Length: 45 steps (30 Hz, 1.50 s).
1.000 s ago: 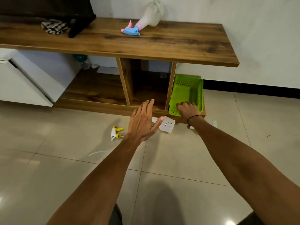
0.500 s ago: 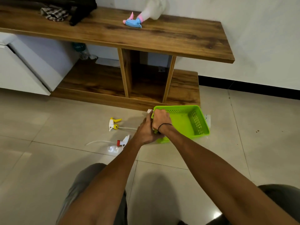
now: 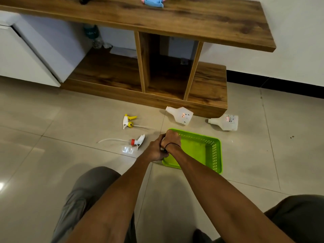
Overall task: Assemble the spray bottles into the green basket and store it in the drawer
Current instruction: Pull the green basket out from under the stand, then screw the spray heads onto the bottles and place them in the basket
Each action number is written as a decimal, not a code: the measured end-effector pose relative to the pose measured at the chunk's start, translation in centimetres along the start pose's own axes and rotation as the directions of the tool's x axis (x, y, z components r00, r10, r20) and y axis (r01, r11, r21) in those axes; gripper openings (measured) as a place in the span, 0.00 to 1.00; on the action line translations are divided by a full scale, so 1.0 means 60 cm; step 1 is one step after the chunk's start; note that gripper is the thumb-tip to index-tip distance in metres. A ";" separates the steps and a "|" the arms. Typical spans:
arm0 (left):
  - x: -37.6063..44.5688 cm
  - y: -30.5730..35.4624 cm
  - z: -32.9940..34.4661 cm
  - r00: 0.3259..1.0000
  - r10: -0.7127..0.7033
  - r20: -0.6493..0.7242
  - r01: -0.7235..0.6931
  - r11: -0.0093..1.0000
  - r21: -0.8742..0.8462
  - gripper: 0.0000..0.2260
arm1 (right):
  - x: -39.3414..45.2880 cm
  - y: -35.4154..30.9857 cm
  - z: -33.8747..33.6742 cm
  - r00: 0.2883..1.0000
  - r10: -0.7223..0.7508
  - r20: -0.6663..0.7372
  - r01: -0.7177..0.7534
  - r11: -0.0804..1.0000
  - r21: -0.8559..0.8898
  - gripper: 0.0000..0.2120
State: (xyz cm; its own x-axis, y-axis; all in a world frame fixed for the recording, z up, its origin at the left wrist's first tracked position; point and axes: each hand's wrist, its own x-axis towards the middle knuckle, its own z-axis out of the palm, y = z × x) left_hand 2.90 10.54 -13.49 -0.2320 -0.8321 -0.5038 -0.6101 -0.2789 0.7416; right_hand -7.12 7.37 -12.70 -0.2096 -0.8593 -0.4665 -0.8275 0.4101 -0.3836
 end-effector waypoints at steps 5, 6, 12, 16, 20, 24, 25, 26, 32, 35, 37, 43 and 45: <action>-0.003 -0.019 -0.013 1.000 -0.002 -0.026 0.004 0.998 0.058 0.37 | 0.015 -0.002 -0.003 0.998 -0.019 0.067 0.017 1.000 0.018 0.20; -0.002 -0.021 -0.018 0.999 -0.022 -0.024 0.024 0.997 0.067 0.36 | 0.018 -0.005 -0.009 0.997 -0.026 0.072 0.024 0.999 0.023 0.22; 0.010 -0.024 -0.047 0.990 -0.106 -0.095 0.110 0.993 0.035 0.23 | 0.049 -0.025 -0.043 0.968 -0.234 -0.087 0.222 0.966 -0.137 0.14; 0.018 -0.035 -0.061 0.975 -0.156 -0.160 0.159 0.987 0.009 0.14 | 0.073 -0.048 -0.032 0.924 -0.383 -0.013 0.364 0.887 -0.285 0.14; 0.024 -0.057 -0.070 0.955 -0.188 -0.228 0.187 0.982 -0.024 0.11 | 0.095 -0.062 0.005 0.901 -0.423 0.096 0.420 0.794 -0.440 0.19; 0.031 -0.083 -0.077 0.931 -0.233 -0.280 0.208 0.971 -0.116 0.07 | 0.106 -0.086 0.028 0.898 -0.421 0.131 0.431 0.775 -0.463 0.15; 0.035 -0.087 -0.076 0.928 -0.237 -0.287 0.207 0.970 -0.130 0.06 | 0.108 -0.089 0.028 0.897 -0.423 0.130 0.433 0.779 -0.454 0.15; 0.040 -0.088 -0.076 0.925 -0.242 -0.293 0.205 0.967 -0.153 0.05 | 0.111 -0.091 0.024 0.896 -0.425 0.129 0.435 0.783 -0.444 0.15; 0.059 -0.075 -0.092 0.879 -0.390 -0.274 0.184 0.808 -0.560 0.09 | 0.118 -0.109 -0.019 0.847 -0.524 0.094 0.507 0.740 -0.442 0.13; 0.067 -0.053 -0.108 0.824 -0.492 -0.281 0.102 0.617 -0.781 0.14 | 0.111 -0.107 -0.051 0.820 -0.566 0.084 0.540 0.719 -0.438 0.09; 0.073 -0.047 -0.122 0.797 -0.540 -0.269 0.044 0.497 -0.867 0.23 | 0.103 -0.099 -0.068 0.808 -0.586 0.066 0.555 0.717 -0.422 0.07; 0.075 -0.058 -0.137 0.818 -0.562 -0.123 0.060 0.295 -0.953 0.28 | 0.078 -0.023 -0.094 0.820 -0.571 -0.050 0.534 0.793 -0.294 0.07; 0.074 -0.057 -0.133 0.852 -0.522 -0.044 0.148 0.320 -0.936 0.25 | 0.070 0.001 -0.098 0.816 -0.574 -0.071 0.548 0.806 -0.223 0.06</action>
State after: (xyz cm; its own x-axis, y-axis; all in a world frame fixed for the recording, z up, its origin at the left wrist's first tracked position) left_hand 10.01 3.98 -14.73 0.1543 -0.5838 -0.7971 0.4792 -0.6613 0.5771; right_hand -11.12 1.98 -9.97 0.2669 -0.9581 -0.1042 -0.8981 -0.2081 -0.3874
